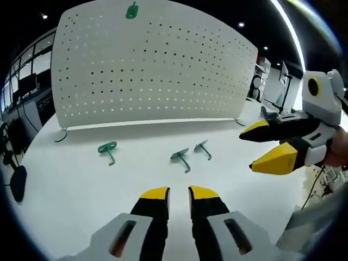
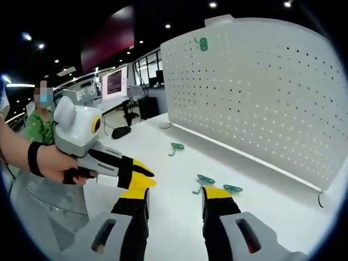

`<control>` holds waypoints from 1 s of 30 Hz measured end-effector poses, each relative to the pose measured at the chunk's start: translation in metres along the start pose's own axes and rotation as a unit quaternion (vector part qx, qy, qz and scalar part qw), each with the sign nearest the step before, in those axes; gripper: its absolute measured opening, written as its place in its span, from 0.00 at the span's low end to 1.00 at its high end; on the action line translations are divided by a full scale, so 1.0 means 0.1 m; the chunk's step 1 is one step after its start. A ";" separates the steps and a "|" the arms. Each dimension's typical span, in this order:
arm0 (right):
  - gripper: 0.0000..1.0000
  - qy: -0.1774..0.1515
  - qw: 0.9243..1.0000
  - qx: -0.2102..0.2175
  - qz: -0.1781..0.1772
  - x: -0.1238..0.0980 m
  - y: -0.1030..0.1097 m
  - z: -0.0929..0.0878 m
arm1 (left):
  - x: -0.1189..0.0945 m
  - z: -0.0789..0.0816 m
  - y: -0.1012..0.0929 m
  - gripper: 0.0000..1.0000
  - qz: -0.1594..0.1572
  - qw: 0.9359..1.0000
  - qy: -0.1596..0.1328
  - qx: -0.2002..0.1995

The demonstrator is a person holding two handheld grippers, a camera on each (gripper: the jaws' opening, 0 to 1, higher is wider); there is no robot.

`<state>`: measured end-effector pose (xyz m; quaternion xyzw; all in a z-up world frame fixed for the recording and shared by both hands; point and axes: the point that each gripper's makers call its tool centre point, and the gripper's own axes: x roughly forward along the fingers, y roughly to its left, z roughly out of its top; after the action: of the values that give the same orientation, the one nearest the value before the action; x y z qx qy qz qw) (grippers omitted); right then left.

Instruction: Insert the hook assembly into the mounting plate slot until the hook locks in place.

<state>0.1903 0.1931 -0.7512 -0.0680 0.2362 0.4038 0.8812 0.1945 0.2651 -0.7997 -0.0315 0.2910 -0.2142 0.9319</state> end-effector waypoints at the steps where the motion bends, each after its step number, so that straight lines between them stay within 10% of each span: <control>1: 0.37 -0.001 1.000 0.000 0.000 0.01 -0.01 0.00 | 0.00 0.00 0.00 0.15 0.000 1.000 0.000 -0.001; 30: 0.32 0.061 0.996 -0.057 0.006 0.45 -0.33 -0.01 | -0.05 -0.03 -0.01 0.21 -0.011 1.000 0.000 -0.011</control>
<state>0.2397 0.2011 -0.7757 -0.1409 0.2669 0.4172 0.8573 0.1889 0.2667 -0.7993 -0.0450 0.2925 -0.2211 0.9293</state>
